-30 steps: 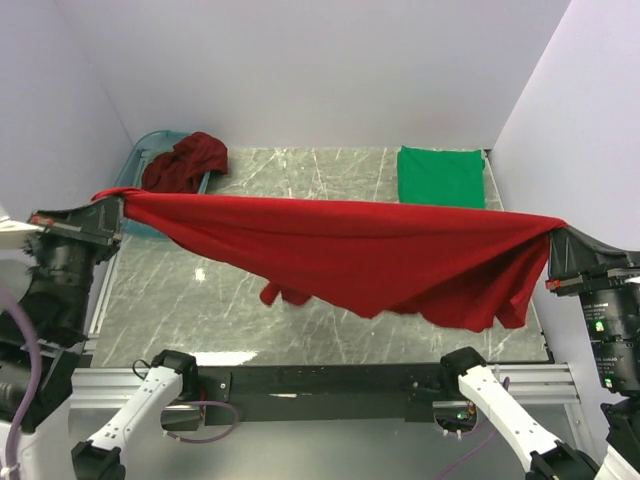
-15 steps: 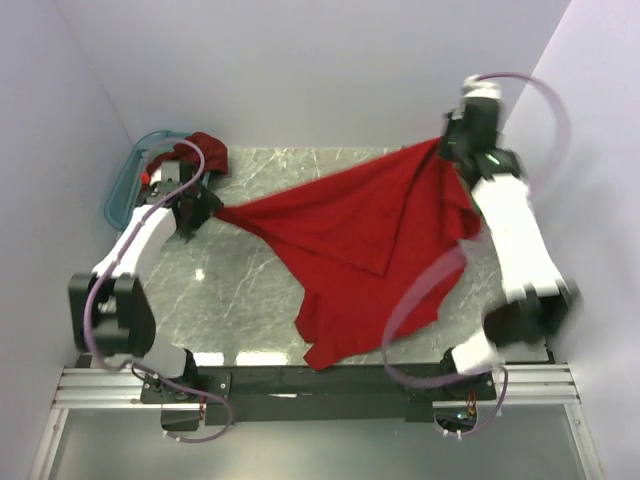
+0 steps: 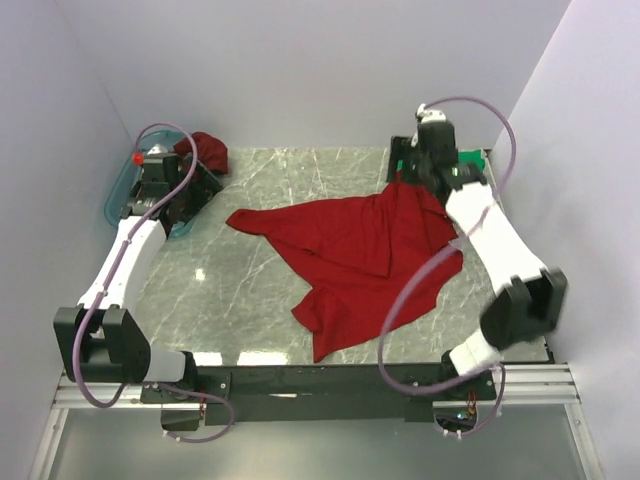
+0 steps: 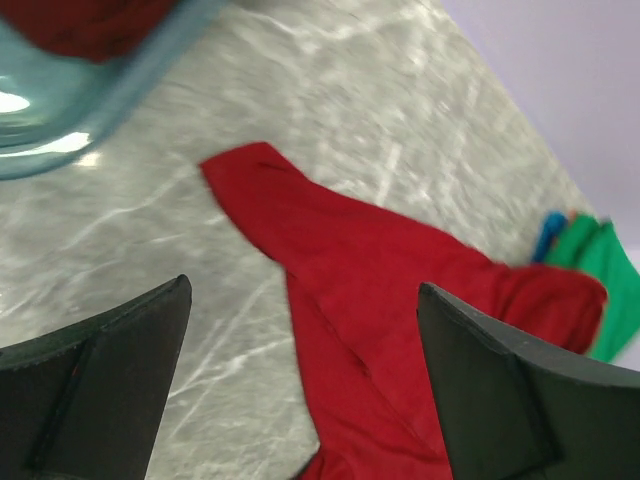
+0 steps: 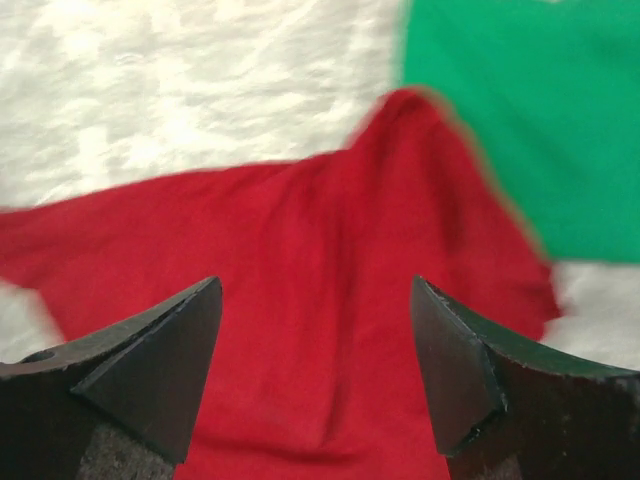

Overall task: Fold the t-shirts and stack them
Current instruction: Flatten the tshirt out

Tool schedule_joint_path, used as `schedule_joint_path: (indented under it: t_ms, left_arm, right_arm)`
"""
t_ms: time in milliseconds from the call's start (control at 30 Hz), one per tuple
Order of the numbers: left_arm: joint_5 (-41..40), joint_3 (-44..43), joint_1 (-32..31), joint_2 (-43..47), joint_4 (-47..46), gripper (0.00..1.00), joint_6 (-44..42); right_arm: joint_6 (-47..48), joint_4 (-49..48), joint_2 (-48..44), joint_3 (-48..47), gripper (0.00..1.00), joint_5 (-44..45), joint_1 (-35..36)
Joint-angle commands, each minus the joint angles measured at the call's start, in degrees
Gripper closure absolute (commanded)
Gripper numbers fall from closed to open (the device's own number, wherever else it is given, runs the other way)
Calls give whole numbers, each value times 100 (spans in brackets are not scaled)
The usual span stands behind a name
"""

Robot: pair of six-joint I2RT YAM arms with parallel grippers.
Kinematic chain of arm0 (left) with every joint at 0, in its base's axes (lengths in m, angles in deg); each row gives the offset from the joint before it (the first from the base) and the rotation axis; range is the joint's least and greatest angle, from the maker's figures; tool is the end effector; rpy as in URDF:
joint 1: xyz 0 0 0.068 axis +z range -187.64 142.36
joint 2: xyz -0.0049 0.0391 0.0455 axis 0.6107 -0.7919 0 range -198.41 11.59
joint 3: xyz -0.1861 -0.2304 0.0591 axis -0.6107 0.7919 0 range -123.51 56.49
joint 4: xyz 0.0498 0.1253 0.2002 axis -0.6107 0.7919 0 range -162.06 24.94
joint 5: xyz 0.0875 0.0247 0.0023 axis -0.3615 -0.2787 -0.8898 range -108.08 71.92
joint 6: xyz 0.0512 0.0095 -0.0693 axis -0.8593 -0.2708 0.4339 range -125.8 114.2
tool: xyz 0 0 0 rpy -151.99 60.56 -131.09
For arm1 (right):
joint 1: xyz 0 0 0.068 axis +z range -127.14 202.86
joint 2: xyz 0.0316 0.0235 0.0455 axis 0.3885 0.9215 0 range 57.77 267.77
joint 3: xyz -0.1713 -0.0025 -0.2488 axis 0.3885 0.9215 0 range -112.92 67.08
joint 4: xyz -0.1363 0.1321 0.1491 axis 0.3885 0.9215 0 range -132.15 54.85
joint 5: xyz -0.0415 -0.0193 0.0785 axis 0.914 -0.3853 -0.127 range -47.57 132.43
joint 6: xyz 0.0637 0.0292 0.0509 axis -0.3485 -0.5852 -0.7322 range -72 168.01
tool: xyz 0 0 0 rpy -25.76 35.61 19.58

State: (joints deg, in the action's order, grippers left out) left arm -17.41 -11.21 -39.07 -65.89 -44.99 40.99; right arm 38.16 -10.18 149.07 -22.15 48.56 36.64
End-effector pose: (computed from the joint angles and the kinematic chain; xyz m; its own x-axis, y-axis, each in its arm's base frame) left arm 0.3071 -0.0084 0.3314 -0.4355 -0.7182 -0.5428 -0.4135 0.6952 -0.5880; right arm 0.3676 0.0817 0.3754 -0.5614 0.0374 -0.8267 -0.0557 0.9950 0.0828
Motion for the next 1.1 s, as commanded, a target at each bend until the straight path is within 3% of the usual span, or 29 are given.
schedule_joint_path:
  t_ms: [0, 167, 367, 567, 733, 867, 1067]
  left_arm:
    - [785, 47, -199, -284, -562, 1, -363]
    - [830, -594, -927, -1076, -756, 1, -705]
    - [1541, -1367, -1052, -2534, -985, 1, -820]
    - [1709, -1746, -1079, -3694, -1072, 0, -838]
    - [1419, -1790, -1079, -4030, -1125, 1, -873]
    - [1155, -1633, -1079, -4118, -932, 1, -882]
    - [1225, -562, -1079, -3540, -1098, 1, -715]
  right_arm:
    - [-876, -357, -841, 1183, 18, 4, 449]
    - [-1756, -735, -1921, 2917, 17, -822, 1108]
    - [-2301, -876, -2582, 4509, 17, -1209, 1416]
    - [-2601, -1579, -2153, 4924, 17, -1553, 1838]
    - [-2531, -1790, -1441, 4748, 17, -1510, 2014]
    - [-2522, -1676, -914, 4660, 16, -1378, 2006]
    - [-2478, -1465, -492, 4678, 16, -1141, 1752]
